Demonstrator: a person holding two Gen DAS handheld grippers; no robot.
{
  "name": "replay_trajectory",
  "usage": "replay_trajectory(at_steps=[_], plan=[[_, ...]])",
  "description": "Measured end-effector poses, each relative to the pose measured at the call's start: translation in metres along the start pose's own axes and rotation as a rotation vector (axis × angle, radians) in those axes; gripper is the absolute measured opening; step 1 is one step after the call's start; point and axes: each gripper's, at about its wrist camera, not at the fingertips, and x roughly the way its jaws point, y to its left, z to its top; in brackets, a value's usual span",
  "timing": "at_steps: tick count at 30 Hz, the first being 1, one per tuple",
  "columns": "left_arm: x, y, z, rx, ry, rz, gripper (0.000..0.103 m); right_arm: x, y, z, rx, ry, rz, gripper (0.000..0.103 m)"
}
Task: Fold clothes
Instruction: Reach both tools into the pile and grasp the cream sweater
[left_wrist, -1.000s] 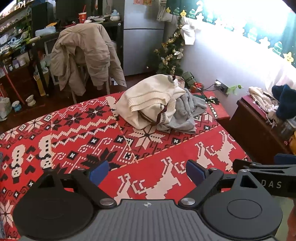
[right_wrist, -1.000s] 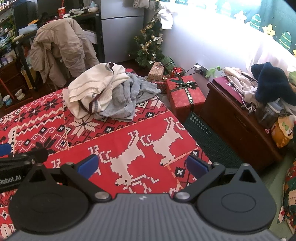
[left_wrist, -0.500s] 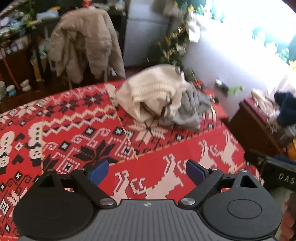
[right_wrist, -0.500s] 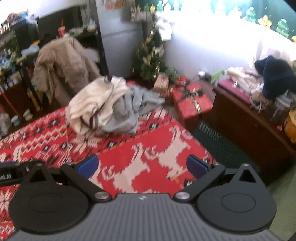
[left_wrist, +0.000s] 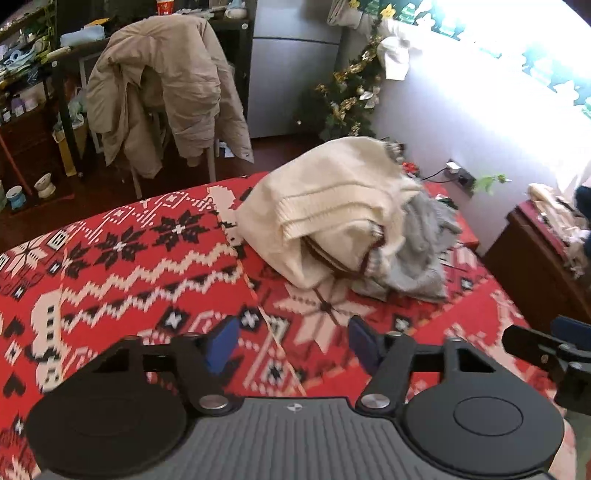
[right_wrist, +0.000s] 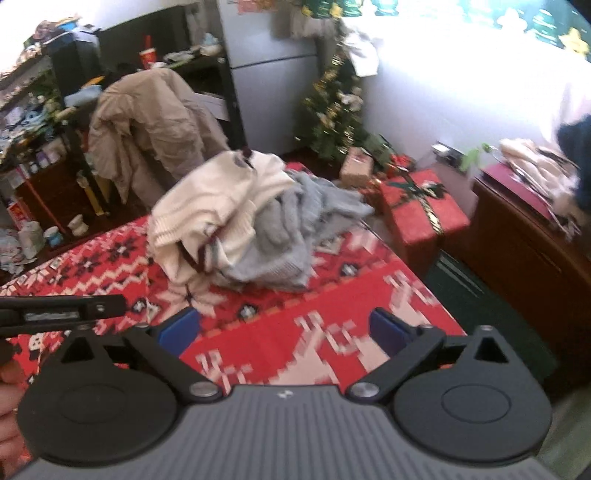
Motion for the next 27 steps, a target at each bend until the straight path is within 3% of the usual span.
replay_trajectory(at_steps=[2, 4, 8, 16, 18, 20, 21, 22, 24, 27], plan=[[0.019, 0.005, 0.009, -0.008, 0.019, 0.001, 0.044, 0.016, 0.007, 0.009, -0.013, -0.003, 0.019, 0.08], [0.035, 0.011, 0.018, -0.02, 0.034, -0.025, 0.043, 0.034, 0.013, 0.019, -0.017, 0.004, 0.051, 0.062], [0.063, 0.017, 0.032, -0.032, 0.047, -0.051, 0.043, 0.073, 0.024, 0.037, -0.01, 0.009, 0.116, 0.044], [0.104, 0.023, 0.051, -0.068, 0.083, -0.097, 0.043, 0.155, 0.035, 0.066, 0.052, 0.052, 0.171, 0.043], [0.112, 0.023, 0.056, -0.083, 0.095, -0.102, 0.026, 0.17, 0.037, 0.069, 0.058, 0.056, 0.177, 0.043], [0.117, 0.023, 0.059, -0.098, 0.114, -0.09, 0.023, 0.186, 0.041, 0.071, 0.051, 0.064, 0.173, 0.036], [0.117, 0.023, 0.061, -0.1, 0.118, -0.077, 0.02, 0.193, 0.044, 0.07, 0.043, 0.068, 0.164, 0.02], [0.115, 0.023, 0.062, -0.098, 0.115, -0.061, 0.018, 0.197, 0.047, 0.07, 0.041, 0.07, 0.159, 0.012], [0.104, 0.022, 0.064, -0.095, 0.091, -0.041, 0.011, 0.198, 0.052, 0.069, 0.041, 0.058, 0.153, 0.009], [0.076, 0.024, 0.066, -0.102, 0.032, -0.029, 0.009, 0.182, 0.062, 0.069, 0.025, 0.013, 0.153, 0.008]])
